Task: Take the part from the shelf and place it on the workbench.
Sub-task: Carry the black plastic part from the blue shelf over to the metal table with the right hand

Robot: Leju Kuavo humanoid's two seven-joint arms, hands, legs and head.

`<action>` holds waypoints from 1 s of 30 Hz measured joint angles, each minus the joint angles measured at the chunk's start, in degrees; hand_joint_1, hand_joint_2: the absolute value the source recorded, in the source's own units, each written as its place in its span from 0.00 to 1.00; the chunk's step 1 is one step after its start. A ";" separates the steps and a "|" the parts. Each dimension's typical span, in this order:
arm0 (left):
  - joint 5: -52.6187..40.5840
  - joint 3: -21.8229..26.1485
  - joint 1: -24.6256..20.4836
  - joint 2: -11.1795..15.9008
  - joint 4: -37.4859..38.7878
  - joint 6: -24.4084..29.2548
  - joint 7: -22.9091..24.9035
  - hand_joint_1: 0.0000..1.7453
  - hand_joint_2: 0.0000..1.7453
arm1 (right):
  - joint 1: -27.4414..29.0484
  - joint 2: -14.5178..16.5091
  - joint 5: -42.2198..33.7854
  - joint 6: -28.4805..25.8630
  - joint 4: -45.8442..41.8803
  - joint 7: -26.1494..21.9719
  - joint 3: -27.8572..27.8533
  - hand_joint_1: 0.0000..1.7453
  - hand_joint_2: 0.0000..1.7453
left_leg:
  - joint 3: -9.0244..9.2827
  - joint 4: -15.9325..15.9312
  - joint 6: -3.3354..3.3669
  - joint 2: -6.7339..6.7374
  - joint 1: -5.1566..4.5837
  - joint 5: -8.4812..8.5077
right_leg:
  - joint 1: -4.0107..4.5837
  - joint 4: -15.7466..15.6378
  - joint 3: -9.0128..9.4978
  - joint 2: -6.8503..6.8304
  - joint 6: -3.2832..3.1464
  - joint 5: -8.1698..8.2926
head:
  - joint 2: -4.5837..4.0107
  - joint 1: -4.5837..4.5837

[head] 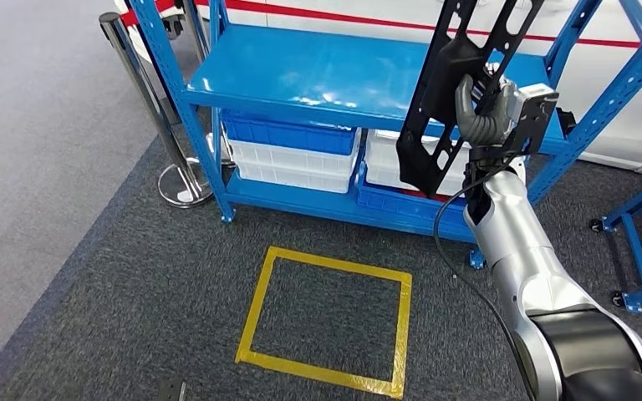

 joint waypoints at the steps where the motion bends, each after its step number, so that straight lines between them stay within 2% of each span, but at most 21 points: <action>1: -0.07 0.00 0.04 -0.11 0.01 -0.02 0.00 0.00 1.00 | 0.03 0.07 0.12 -0.37 -0.03 0.08 0.01 1.00 1.00 | -0.22 -0.42 0.14 0.02 -0.01 0.68 | -0.07 -0.25 -0.09 -0.01 0.39 0.45 | 0.00 0.00; 3: -0.28 0.00 -0.01 -0.27 0.00 -0.08 0.05 0.00 1.00 | 0.13 0.23 0.40 -1.18 -0.20 0.34 0.05 1.00 1.00 | -0.60 -1.67 0.74 0.26 0.22 2.22 | -0.06 0.31 -0.80 0.12 1.03 -0.63 | 0.00 0.01; 5: -0.56 0.00 -0.06 -0.42 0.01 -0.18 0.10 0.00 1.00 | 0.25 0.31 0.73 -1.66 -0.69 0.82 0.09 1.00 1.00 | -1.52 -2.40 1.09 0.44 0.45 3.77 | -0.24 4.89 -2.51 0.23 1.57 -5.17 | 0.00 0.04; 7: -0.74 0.00 0.04 -0.56 0.01 -0.25 0.11 0.00 1.00 | 0.50 0.44 1.01 -1.74 -1.30 1.48 0.13 1.00 1.00 | -3.03 -2.19 1.09 0.44 0.50 4.81 | -0.61 12.12 -4.37 0.25 2.08 -9.34 | 0.00 0.07; 8: -0.76 0.00 0.12 -0.61 0.01 -0.26 0.10 0.00 1.00 | 0.65 0.55 1.12 -1.73 -1.49 1.82 0.15 1.00 1.00 | -3.83 -1.91 0.97 0.44 0.56 5.23 | -0.81 14.34 -4.52 0.24 2.32 -9.76 | 0.00 0.06; 9: -0.75 0.00 0.22 -0.64 0.01 -0.26 0.05 0.00 1.00 | 0.76 0.68 1.21 -1.72 -1.61 2.11 0.17 1.00 1.00 | -4.62 -1.59 0.80 0.44 0.66 5.60 | -1.01 14.63 -3.74 0.23 2.55 -9.07 | 0.00 0.06; 10: -0.74 0.00 0.31 -0.65 0.01 -0.26 -0.02 0.00 1.00 | 0.80 0.81 1.29 -1.72 -1.76 2.33 0.22 1.00 1.00 | -5.40 -1.19 0.57 0.45 0.80 5.90 | -1.22 12.89 -1.98 0.21 2.76 -7.71 | 0.00 0.06; 11: -0.72 0.00 0.38 -0.66 0.00 -0.27 -0.10 0.00 1.00 | 0.77 0.96 1.35 -1.71 -2.01 2.50 0.27 1.00 1.00 | -6.18 -0.67 0.29 0.46 0.93 6.16 | -1.44 9.26 0.62 0.20 2.97 -6.72 | 0.00 0.06; 13: -0.68 0.00 0.45 -0.67 0.00 -0.27 -0.30 0.00 1.00 | 0.65 1.22 1.42 -1.70 -2.62 2.61 0.39 1.00 1.00 | -7.43 0.16 -0.39 0.43 0.98 6.68 | -1.30 2.75 4.85 0.33 2.76 -6.29 | 0.01 0.04; 14: -0.67 0.00 0.49 -0.67 0.01 -0.27 -0.40 0.00 1.00 | 0.59 1.33 1.44 -1.70 -2.84 2.63 0.43 1.00 1.00 | -7.80 0.41 -0.75 0.41 0.95 6.97 | -1.14 0.99 5.81 0.43 2.41 -6.63 | 0.01 0.03; 17: -0.79 0.00 0.76 -0.67 0.01 -0.26 -0.54 0.00 1.00 | 0.60 1.85 1.48 -1.79 -3.02 2.82 0.51 1.00 1.00 | -8.35 0.46 -1.92 0.27 1.04 7.65 | -0.85 0.63 5.21 0.43 0.77 -5.86 | 0.00 0.01; 18: -0.89 0.00 0.84 -0.67 0.01 -0.26 -0.55 0.00 1.00 | 0.61 2.10 1.53 -1.89 -3.12 2.91 0.55 1.00 1.00 | -8.82 1.13 -2.26 0.23 1.14 6.73 | -0.88 0.56 4.76 0.33 0.18 -5.33 | 0.00 0.01; 19: -1.01 0.00 0.88 -0.67 0.01 -0.26 -0.55 0.00 1.00 | 0.60 2.30 1.62 -2.02 -3.30 2.98 0.57 1.00 1.00 | -9.55 2.80 -2.53 0.21 1.23 4.82 | -0.97 0.47 4.23 0.24 -0.35 -4.74 | 0.00 0.01; 21: -1.18 0.00 0.90 -0.67 0.01 -0.27 -0.53 0.00 1.00 | 0.61 2.64 1.91 -2.42 -3.76 3.08 0.60 1.00 1.00 | -11.42 9.22 -2.87 0.22 1.31 -0.86 | -0.90 0.46 2.95 0.18 -0.98 -3.64 | 0.00 0.00; 22: -1.21 -0.01 0.90 -0.67 0.01 -0.27 -0.50 0.00 1.00 | 0.65 2.78 2.09 -2.61 -3.89 3.19 0.60 1.00 1.00 | -12.10 12.80 -2.97 0.22 1.32 -3.03 | -0.80 0.47 2.28 0.19 -1.11 -3.12 | 0.00 0.01; 23: -1.22 -0.01 0.89 -0.67 0.01 -0.28 -0.46 0.00 1.00 | 0.73 2.91 2.28 -2.77 -3.98 3.30 0.61 1.00 1.00 | -12.23 15.41 -3.01 0.22 1.32 -3.97 | -0.67 0.49 1.59 0.21 -1.17 -2.58 | 0.00 0.01; 24: -1.24 -0.01 0.89 -0.67 0.01 -0.28 -0.42 0.00 1.00 | 0.88 3.01 2.46 -2.86 -4.11 3.44 0.61 1.00 1.00 | -11.58 16.37 -2.96 0.21 1.31 -3.65 | -0.53 0.51 0.90 0.25 -1.16 -2.05 | 0.00 0.01; 25: -1.26 -0.02 0.88 -0.67 0.01 -0.28 -0.39 0.00 1.00 | 1.09 3.08 2.66 -2.94 -4.37 3.58 0.62 1.00 1.00 | -9.99 15.32 -2.75 0.20 1.25 -2.40 | -0.39 0.53 0.25 0.29 -1.10 -1.53 | 0.00 0.01; 26: -1.28 -0.01 0.85 -0.68 0.01 -0.28 -0.34 0.00 1.00 | 1.30 3.15 2.92 -3.05 -4.76 3.71 0.62 1.00 1.00 | -7.48 12.47 -2.36 0.18 1.15 -0.97 | -0.25 0.55 -0.34 0.33 -1.02 -1.02 | 0.00 0.00; 28: -1.33 -0.01 0.73 -0.66 0.01 -0.28 -0.24 0.00 1.00 | 1.56 3.28 3.50 -3.38 -5.62 3.99 0.62 1.00 1.00 | -1.98 4.70 -1.29 0.16 0.78 -0.33 | -0.13 0.58 -1.16 0.31 -0.68 -0.13 | 0.00 0.00; 30: -1.36 -0.01 0.68 -0.64 0.01 -0.27 -0.16 0.00 1.00 | 1.68 3.44 3.90 -3.67 -6.15 4.16 0.62 1.00 1.00 | 0.52 0.36 -0.72 0.16 0.31 -0.85 | -0.35 0.36 -1.39 0.13 -0.03 0.72 | 0.01 0.00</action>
